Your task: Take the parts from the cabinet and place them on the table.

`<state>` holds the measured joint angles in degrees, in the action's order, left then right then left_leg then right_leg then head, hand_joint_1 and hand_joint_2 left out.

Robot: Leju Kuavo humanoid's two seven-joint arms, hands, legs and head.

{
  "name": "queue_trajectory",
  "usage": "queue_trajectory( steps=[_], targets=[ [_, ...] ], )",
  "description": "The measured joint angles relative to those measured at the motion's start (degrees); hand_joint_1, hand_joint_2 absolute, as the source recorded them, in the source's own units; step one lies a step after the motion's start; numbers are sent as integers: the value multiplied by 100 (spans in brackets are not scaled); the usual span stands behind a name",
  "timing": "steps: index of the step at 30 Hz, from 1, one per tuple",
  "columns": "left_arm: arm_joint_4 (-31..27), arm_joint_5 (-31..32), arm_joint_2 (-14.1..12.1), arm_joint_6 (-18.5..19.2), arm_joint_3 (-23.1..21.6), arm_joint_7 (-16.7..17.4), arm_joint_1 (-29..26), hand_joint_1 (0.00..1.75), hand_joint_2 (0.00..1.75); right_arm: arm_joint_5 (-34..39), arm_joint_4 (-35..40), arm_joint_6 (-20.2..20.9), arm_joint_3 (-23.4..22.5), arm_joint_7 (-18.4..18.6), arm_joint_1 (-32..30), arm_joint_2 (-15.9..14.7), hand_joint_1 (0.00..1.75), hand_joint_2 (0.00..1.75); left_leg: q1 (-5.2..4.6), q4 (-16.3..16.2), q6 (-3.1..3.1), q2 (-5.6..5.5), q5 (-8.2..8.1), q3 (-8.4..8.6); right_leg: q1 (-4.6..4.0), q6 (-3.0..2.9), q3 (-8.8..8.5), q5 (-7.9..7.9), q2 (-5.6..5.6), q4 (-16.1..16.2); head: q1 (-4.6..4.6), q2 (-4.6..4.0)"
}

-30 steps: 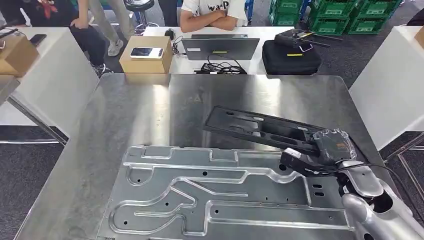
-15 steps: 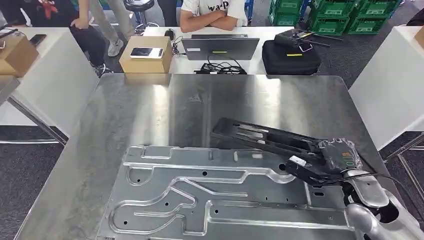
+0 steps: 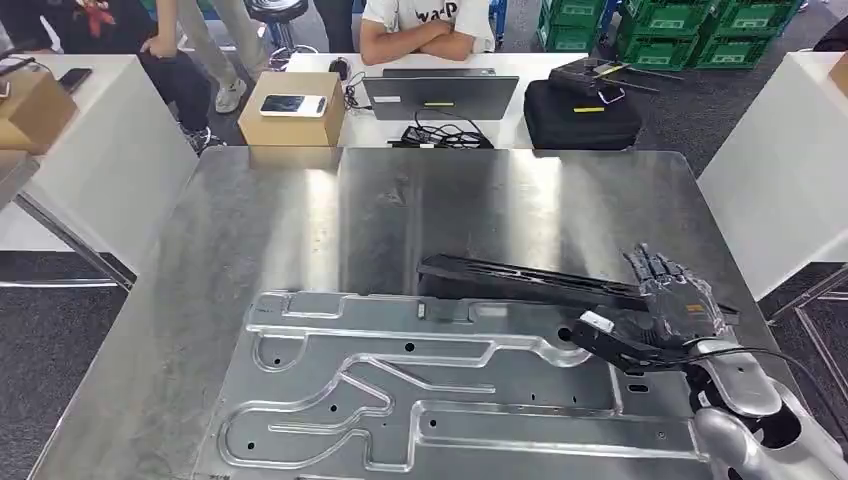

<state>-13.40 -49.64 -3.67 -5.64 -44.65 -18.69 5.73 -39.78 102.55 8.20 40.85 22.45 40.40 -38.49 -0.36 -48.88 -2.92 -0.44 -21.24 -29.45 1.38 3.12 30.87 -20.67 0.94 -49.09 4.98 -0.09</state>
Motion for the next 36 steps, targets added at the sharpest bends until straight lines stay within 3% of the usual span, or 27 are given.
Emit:
queue_trajectory(
  steps=[6, 11, 19, 26, 32, 36],
  targets=[
    [0, -74, 0, 85, 0, 46, 0, 0, 0, 276, 68, -83, -28, -18, 11, 2, 0, 0, 0, 0, 0, -1, 0, -1, 0, 0, 0, 0, 0, 0, 0, 0],
    [0, -234, 0, 74, 7, 350, -5, 0, 0, 1979, 342, -1005, -261, -214, 3, 102, 0, 0, 0, 0, 0, 0, 0, 0, 0, 0, 0, 0, 0, 0, 0, 0],
    [2, -304, 0, 79, 4, 341, -8, 0, 0, 3478, 864, -1685, -673, -280, 105, 205, 0, 0, 0, 0, 0, -1, 0, -3, 1, 0, 0, 0, 3, 0, 0, 0],
    [2, -345, 0, 101, 4, 315, -10, 0, 0, 3849, 1240, -1969, -949, -127, 519, 223, 0, 0, -1, -1, 0, -2, 0, -3, 1, 0, 2, 0, 3, 0, 0, 0],
    [2, -437, 20, -46, 4, 550, -15, 0, 0, 3974, 1693, -3133, -1440, -216, 641, 223, 0, 0, -1, -1, 0, -1, 0, -3, 1, 1, 2, -1, 2, 0, 0, 0],
    [4, -531, 35, -245, 7, 728, -13, 0, 0, 3599, 2097, -3877, -1703, -229, 493, 332, 0, 0, -1, 0, 0, -1, -2, -3, -2, 1, 3, -3, 1, 0, 0, 0]
  ],
)
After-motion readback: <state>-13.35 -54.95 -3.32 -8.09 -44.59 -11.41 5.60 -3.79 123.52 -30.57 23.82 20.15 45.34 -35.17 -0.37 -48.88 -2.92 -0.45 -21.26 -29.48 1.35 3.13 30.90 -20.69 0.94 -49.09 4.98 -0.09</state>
